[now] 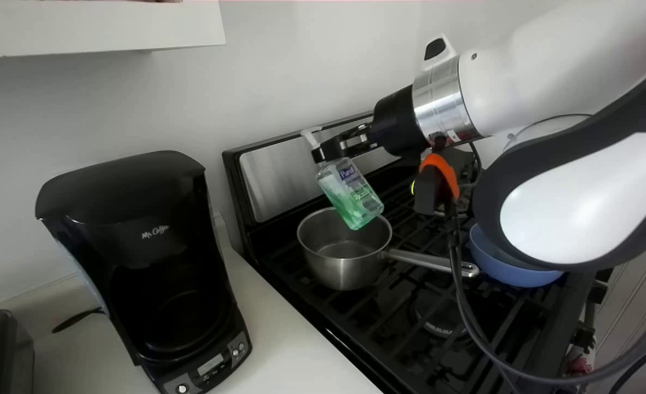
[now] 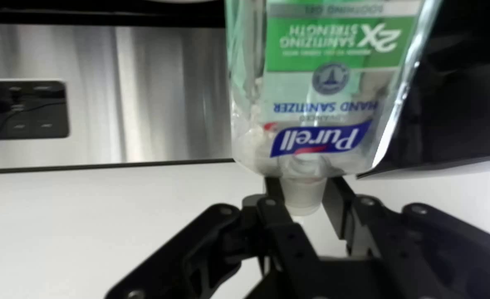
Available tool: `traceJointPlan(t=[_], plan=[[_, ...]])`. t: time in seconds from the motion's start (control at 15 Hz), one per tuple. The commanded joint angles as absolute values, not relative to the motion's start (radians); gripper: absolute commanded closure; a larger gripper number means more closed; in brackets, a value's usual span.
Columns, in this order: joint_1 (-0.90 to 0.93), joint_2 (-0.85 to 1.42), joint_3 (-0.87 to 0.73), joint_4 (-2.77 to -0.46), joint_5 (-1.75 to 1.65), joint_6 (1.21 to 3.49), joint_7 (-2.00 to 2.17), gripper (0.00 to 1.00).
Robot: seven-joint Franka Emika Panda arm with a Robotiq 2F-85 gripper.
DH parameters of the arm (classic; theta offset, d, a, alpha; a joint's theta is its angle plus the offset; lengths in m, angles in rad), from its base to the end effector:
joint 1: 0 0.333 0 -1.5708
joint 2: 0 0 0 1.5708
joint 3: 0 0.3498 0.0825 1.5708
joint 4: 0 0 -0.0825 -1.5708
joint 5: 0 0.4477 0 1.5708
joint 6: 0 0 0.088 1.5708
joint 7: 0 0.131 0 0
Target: Put the bottle in the pot
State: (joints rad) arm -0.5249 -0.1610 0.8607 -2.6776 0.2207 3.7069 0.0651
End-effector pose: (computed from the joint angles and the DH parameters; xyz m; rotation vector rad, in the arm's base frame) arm 0.4900 0.1403 0.3830 -2.5475 -0.1017 -1.6366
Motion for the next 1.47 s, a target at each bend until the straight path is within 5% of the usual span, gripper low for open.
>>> traceJointPlan(t=[0.0,0.6,0.67,0.87,1.4], plan=[[-0.618,-0.204,0.925,-2.706,0.426,3.814,-0.057,0.92],[-0.698,0.084,1.270,-2.679,1.014,4.356,-0.537,0.92],[-0.700,-0.074,1.265,-2.690,1.043,4.238,-0.501,0.92],[-0.723,-0.072,1.276,-2.668,1.071,4.228,-0.570,0.92],[-0.675,0.155,1.301,-2.628,1.113,4.260,-0.902,0.92]])
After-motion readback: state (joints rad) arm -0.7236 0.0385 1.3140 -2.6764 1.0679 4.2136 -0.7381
